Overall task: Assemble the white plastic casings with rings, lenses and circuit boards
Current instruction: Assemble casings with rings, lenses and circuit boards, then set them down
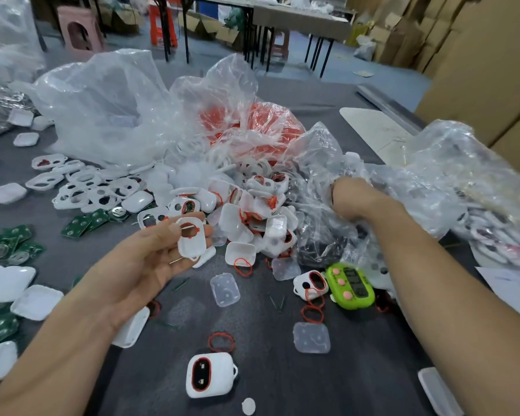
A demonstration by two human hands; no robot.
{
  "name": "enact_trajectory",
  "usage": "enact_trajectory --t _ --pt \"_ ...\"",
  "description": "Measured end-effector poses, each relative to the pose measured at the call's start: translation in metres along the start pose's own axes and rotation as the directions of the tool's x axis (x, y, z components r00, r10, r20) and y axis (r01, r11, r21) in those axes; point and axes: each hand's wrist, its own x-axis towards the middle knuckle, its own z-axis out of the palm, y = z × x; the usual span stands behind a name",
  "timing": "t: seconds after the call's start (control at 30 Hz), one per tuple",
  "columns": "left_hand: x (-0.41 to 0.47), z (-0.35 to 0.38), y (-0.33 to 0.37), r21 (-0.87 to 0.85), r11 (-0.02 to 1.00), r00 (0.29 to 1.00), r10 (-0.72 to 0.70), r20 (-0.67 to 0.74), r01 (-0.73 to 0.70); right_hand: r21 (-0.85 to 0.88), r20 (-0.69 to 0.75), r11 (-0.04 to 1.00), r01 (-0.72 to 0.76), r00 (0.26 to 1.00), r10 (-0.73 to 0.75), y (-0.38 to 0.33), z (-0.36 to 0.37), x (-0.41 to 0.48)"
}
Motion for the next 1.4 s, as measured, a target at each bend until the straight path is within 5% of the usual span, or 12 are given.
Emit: enact_trajectory --t 0.17,0.3,0.37,0.43,0.5,0.57,0.77,1.0,1.4 --pt "0.0 0.001 -0.002 0.015 1.0 1.0 0.0 0.018 0.0 0.131 -0.095 0.991 -0.026 0.995 0.039 -0.003 0.004 -0.009" --pt "0.001 0.0 -0.004 0.06 0.998 0.997 -0.016 0.07 0.012 0.421 -0.445 0.907 -0.005 0.871 0.211 -0.003 -0.016 -0.037" --pt "0.003 0.0 -0.006 0.04 0.999 0.998 -0.015 0.058 0.012 0.664 -0.515 0.714 0.222 0.828 0.222 -0.021 -0.022 -0.06" --pt "0.004 0.002 -0.007 0.028 0.999 0.998 -0.025 0.054 0.023 0.88 -0.398 0.325 0.347 0.911 0.107 -0.052 -0.02 -0.083" --pt "0.004 0.004 -0.008 0.04 0.999 0.997 -0.03 0.075 0.027 0.963 -0.268 -0.05 0.266 0.963 -0.035 -0.083 -0.007 -0.097" --pt "0.002 0.005 -0.01 0.041 0.999 0.996 -0.026 0.086 0.023 0.97 -0.193 -0.165 0.177 0.977 -0.086 -0.108 0.01 -0.102" --pt "0.003 0.002 -0.017 0.054 0.998 0.997 -0.046 0.062 0.042 0.974 -0.196 -0.132 0.187 0.979 -0.06 -0.132 0.049 -0.106" --pt "0.009 0.002 -0.021 0.102 0.992 0.997 -0.078 0.026 0.075 0.887 -0.408 0.204 0.415 0.91 -0.079 -0.129 0.052 -0.111" --pt "0.007 0.006 -0.021 0.19 0.98 0.997 -0.067 0.031 0.06 0.681 -0.6 0.475 0.558 0.796 -0.074 -0.135 0.052 -0.12"
